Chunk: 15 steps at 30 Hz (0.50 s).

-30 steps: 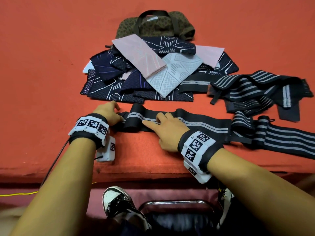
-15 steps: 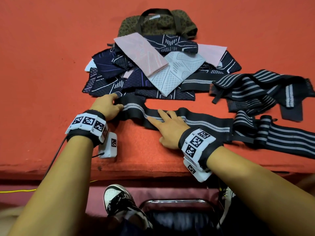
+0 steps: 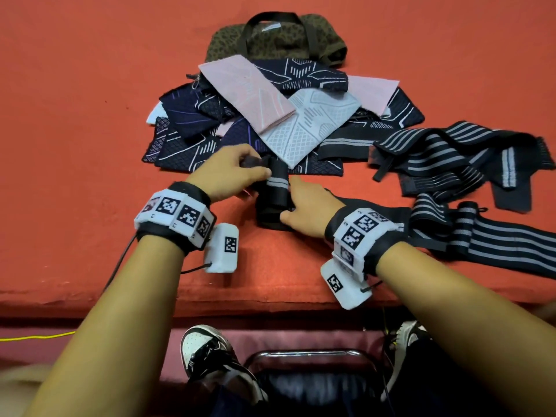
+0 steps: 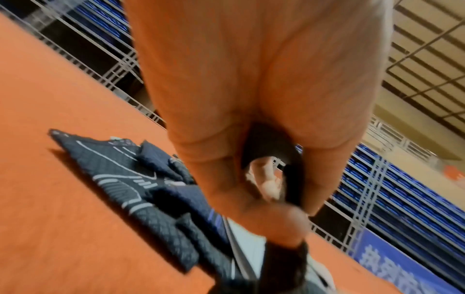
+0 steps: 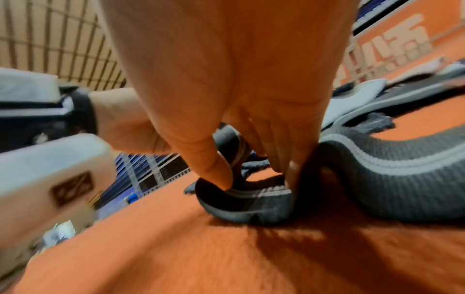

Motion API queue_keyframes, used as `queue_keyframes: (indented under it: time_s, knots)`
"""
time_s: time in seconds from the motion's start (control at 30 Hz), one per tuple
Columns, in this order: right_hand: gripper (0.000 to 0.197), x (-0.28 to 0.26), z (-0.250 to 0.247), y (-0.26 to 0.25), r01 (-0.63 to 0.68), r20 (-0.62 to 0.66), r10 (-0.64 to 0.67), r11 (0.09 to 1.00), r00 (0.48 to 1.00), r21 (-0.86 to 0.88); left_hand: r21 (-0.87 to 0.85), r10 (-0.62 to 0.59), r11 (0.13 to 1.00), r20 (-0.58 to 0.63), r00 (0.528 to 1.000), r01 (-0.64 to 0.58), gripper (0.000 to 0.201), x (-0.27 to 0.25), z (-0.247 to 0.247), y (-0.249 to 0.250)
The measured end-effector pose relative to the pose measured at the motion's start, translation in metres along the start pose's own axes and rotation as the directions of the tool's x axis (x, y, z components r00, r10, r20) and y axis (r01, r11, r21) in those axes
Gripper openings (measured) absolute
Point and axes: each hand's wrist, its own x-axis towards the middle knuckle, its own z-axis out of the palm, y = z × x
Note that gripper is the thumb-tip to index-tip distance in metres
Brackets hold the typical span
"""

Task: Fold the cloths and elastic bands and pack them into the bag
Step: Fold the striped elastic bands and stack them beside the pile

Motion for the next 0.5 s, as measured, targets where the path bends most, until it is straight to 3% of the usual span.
queue_keyframes:
  time_s: [0.07,0.17,0.23,0.4,0.47,0.5]
  knots:
    - [0.048,-0.001,-0.004,0.004,-0.017,-0.016,0.017,1.000,1.000,0.009,0.119,0.025,0.993,-0.010,1.000,-0.024,0.014,0.003,0.008,-0.005]
    - [0.042,-0.006,-0.001,0.005,0.047,0.080,-0.038,0.991,0.996,-0.123,0.179,0.045,0.984,-0.142,0.989,-0.019,0.012,0.008,0.003,-0.016]
    - [0.035,-0.008,-0.003,0.008,0.056,0.066,-0.046,0.986,0.997,-0.156,0.293,0.050,0.956,-0.238,0.970,0.023,0.010,0.012,-0.011,-0.025]
    - [0.035,-0.008,-0.021,0.019,0.011,-0.048,-0.022,0.975,0.999,-0.222,0.521,-0.106,0.777,-0.444,0.890,0.353,0.019,0.007,-0.047,-0.056]
    - [0.041,-0.009,-0.022,0.016,0.030,-0.053,-0.038,0.989,0.998,-0.145,0.626,-0.107,0.677,-0.436,0.894,0.386,0.023,0.004,-0.039,-0.055]
    - [0.043,-0.011,-0.021,0.014,0.043,-0.040,-0.048,0.993,0.998,-0.106,0.672,-0.067,0.662,-0.389,0.919,0.333,0.025,0.004,-0.030,-0.051]
